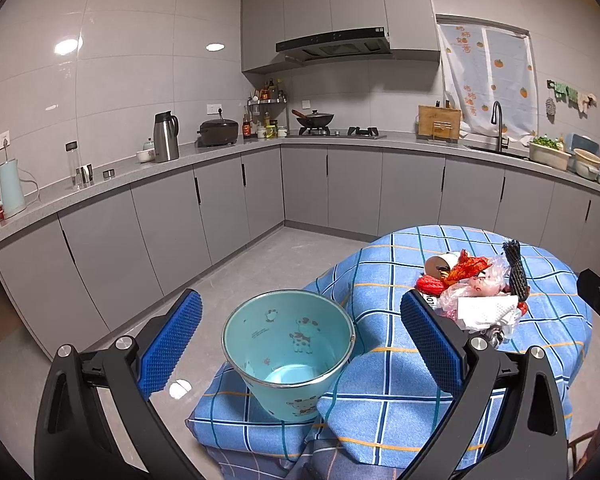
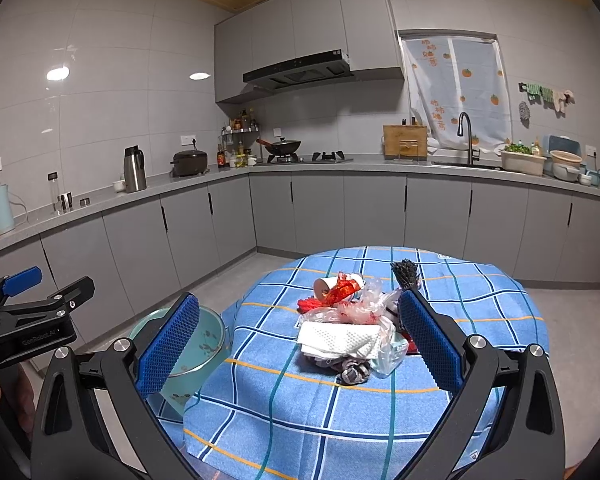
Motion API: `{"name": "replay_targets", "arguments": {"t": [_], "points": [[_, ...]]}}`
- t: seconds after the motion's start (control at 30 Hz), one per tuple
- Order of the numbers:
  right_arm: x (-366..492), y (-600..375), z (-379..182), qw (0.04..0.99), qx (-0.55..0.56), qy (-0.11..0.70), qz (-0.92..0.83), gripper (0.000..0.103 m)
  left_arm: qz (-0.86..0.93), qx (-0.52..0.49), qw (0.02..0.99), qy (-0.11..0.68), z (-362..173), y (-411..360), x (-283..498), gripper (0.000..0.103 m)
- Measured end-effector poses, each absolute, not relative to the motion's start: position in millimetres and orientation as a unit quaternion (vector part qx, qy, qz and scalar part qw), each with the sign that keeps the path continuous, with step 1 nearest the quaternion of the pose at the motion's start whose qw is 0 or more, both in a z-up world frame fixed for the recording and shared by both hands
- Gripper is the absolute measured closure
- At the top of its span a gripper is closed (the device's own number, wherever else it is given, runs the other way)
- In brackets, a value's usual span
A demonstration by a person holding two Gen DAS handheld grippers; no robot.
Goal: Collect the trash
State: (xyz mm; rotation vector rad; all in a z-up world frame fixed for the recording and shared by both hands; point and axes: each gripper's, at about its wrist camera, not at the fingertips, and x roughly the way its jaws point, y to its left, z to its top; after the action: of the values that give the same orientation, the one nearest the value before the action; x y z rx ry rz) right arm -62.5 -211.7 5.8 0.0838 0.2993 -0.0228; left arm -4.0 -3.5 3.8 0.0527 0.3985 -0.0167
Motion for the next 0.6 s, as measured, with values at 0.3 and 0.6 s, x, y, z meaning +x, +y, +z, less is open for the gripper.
{"name": "replay_targets", "arguments": {"t": [0.3,0.6], "points": [[-63.3,-213.4,5.4,0.988,0.042,0.147,-0.014,0.004,-0.008,0.025,0.980,0.197,3.5,-2.5,-5.1,0.005],[-63.7,-215.6,6.7,0.988,0.041,0.147,-0.017,0.004,-0.009,0.025,0.980,0.196,5.5,-1.2,-5.9,0.005]]}}
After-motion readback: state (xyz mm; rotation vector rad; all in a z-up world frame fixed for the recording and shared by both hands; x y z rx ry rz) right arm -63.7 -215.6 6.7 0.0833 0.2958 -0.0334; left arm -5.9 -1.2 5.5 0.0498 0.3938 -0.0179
